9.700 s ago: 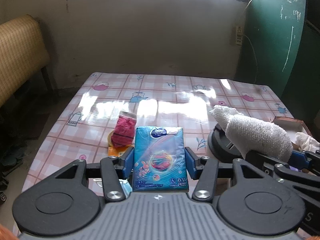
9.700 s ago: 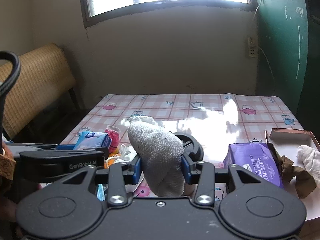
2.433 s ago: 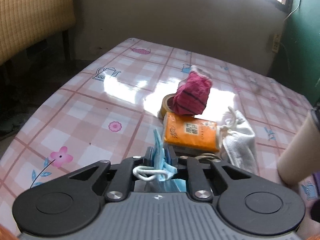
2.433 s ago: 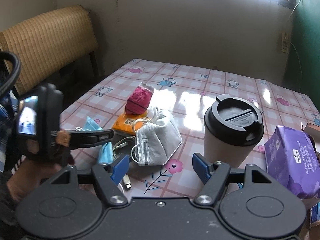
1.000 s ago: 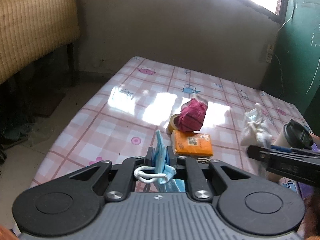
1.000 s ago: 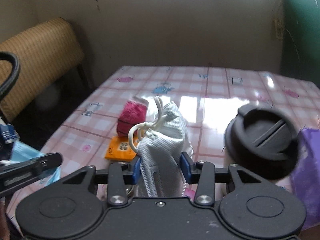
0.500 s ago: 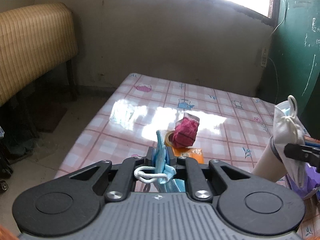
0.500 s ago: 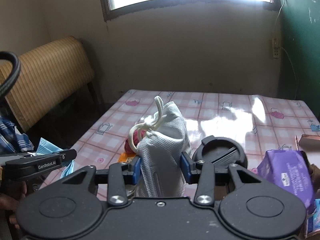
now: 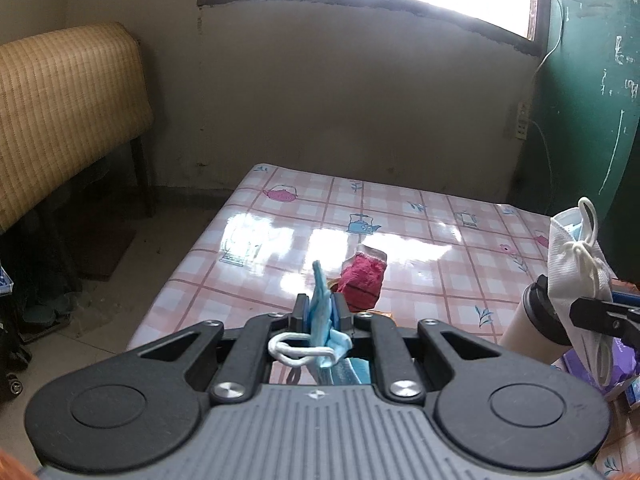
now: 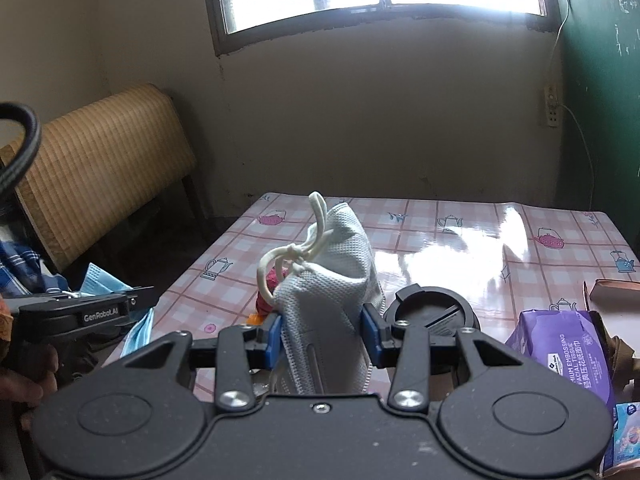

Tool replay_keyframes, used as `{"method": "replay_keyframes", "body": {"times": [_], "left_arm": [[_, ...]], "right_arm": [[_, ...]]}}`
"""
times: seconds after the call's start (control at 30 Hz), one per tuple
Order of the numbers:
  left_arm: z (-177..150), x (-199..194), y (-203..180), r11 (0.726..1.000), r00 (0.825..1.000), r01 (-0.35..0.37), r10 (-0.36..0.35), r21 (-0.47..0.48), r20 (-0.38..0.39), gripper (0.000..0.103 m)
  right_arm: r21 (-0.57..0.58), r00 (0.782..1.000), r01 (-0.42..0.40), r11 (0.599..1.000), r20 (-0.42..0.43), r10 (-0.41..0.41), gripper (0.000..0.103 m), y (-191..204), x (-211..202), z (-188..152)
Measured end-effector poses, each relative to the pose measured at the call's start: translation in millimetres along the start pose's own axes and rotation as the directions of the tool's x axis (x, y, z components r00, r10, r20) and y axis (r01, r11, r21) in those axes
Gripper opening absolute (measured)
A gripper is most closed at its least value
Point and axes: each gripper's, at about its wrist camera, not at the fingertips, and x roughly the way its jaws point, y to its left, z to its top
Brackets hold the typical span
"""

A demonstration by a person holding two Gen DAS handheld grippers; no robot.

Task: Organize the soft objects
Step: 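Lift both masks and carry them toward the cardboard box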

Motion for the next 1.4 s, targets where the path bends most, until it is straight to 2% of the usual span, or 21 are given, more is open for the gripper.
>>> {"method": "replay_keyframes", "body": {"times": [0.43,1.4], "left_arm": [[1.7,0.9,-6.8,1.000,1.000,0.015,-0.015,0.012,-0.011,0.014],[3.9,1.8,-78.5,0.991,0.994,0.111,-0.110,0.077,-0.024,0.014]], "right_arm": [[0.005,1.000,0.014,1.000,0.001,-0.014,0.049,-0.1,-0.7,-1.0],[0.043,0.997,0.067,0.997,0.038,-0.069,0.049,-2.4,-24.6,0.0]]}}
